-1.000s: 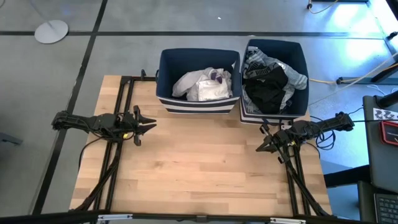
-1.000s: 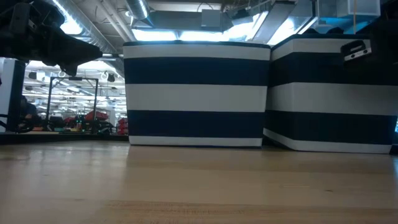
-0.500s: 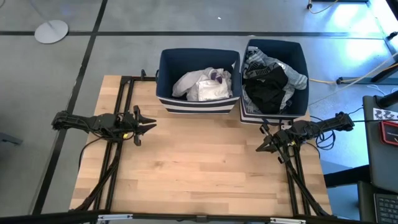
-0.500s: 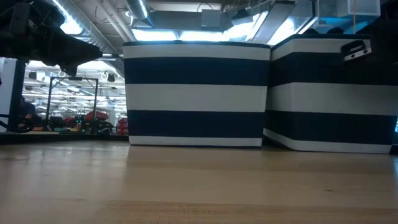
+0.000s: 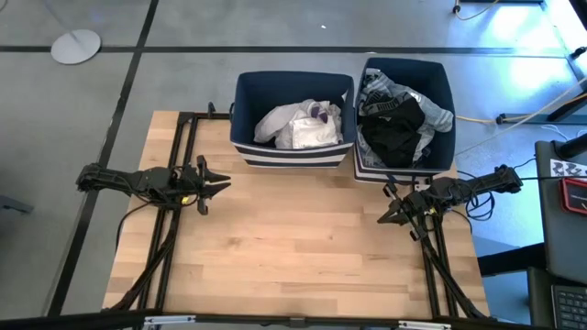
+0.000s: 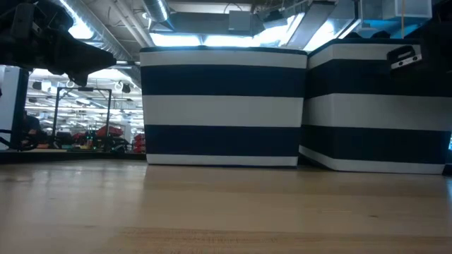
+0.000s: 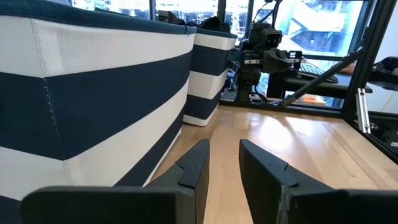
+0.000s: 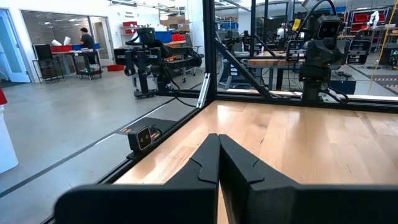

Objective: Sort clothes
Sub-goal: Return to Home Position

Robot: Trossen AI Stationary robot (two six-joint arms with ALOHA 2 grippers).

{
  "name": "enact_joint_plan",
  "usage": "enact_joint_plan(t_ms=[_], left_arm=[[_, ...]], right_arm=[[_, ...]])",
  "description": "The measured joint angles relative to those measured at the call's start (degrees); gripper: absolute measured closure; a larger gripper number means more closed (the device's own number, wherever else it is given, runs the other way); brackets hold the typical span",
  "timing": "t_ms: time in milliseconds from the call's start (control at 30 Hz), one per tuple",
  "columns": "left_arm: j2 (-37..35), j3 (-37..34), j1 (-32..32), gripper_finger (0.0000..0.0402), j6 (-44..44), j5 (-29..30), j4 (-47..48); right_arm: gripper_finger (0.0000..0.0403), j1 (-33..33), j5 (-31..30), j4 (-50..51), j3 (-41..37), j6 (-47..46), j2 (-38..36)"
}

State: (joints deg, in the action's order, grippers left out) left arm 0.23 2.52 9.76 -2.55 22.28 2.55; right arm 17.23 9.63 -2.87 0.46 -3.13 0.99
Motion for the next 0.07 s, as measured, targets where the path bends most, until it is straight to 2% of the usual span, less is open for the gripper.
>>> enact_joint_plan(t_ms=[67], left_arm=[[0.00,0.00,0.00,0.0325,-0.02,0.00,0.00]], right_arm=[[0.0395,0.00,0.00,0.00,0.01,0.00,0.00]])
